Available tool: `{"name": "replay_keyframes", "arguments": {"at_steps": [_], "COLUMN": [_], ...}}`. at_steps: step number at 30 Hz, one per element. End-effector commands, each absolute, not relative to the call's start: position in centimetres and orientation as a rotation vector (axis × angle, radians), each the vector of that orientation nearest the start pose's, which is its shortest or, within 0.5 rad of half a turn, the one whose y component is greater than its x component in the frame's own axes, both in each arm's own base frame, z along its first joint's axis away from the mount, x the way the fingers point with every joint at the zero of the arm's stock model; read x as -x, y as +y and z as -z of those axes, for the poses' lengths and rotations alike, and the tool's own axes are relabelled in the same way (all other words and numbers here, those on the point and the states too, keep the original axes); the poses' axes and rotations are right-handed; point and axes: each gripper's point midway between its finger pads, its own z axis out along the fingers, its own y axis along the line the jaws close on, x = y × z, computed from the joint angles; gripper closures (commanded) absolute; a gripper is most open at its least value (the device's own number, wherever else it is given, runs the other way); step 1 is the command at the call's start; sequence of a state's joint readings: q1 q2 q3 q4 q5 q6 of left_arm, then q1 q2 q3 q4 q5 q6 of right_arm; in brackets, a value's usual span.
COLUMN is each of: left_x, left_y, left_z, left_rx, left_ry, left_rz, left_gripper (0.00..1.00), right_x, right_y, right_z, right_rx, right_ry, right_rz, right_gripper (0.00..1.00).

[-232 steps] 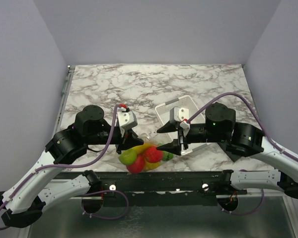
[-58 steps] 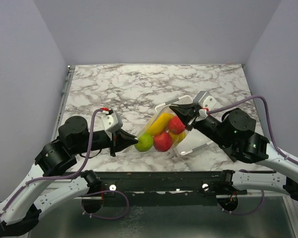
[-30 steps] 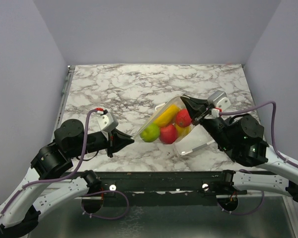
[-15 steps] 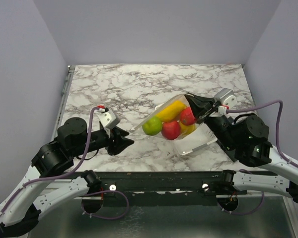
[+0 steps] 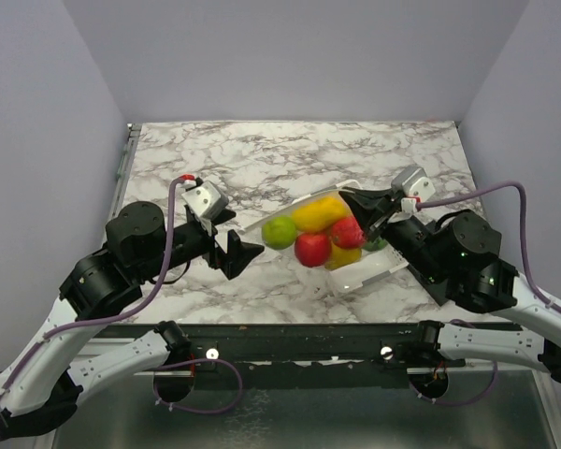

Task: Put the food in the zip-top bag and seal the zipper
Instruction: Place the zipper food storage bag at the center of the board.

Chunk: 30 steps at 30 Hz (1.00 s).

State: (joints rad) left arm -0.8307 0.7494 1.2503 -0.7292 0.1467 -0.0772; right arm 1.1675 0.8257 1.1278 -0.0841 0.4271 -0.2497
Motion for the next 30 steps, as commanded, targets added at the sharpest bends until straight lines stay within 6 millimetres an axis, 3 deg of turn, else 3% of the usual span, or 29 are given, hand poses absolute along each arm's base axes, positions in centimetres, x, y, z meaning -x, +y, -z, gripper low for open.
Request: {"name": "replay_keyframes", "arguments": {"at_steps": [1,7,12,23,30], "left_x": [-14.6,-13.7,-13.6,-12.3,-11.7], "left_y": [-20.5,-21.3,-22.0,-24.4,-25.3], "left_z": [-39.7,-42.2,-42.9,-41.7,-39.3], "left_rx": [-0.798,-0.833,-0.851,-0.996,-1.064], "left_ry": [1.587,1.488,1.453,1.414,1.453], "left_rz": [0.781,0.843,0.873,0.98,1.033], "left_gripper": [0.01,0.01,0.01,0.03,0.06], "right_x": [-17.7,-16.5,-15.5,-14.1,-13.1], "right_y": [24.5,26.5,28.3,31.5,32.7], "right_z": [-44.9,-43.4,-42.8,-42.2,-42.3], "right_rx": [0.655,0.741,0.784,0.868,0.903], "right_ry": [1.267,1.305,1.326,1.355,1.358], "right_rz": [-0.572,-0.665,-0.762,-0.893,-0.97], "right_gripper": [0.99,0.99,0.99,0.99,0.99]}}
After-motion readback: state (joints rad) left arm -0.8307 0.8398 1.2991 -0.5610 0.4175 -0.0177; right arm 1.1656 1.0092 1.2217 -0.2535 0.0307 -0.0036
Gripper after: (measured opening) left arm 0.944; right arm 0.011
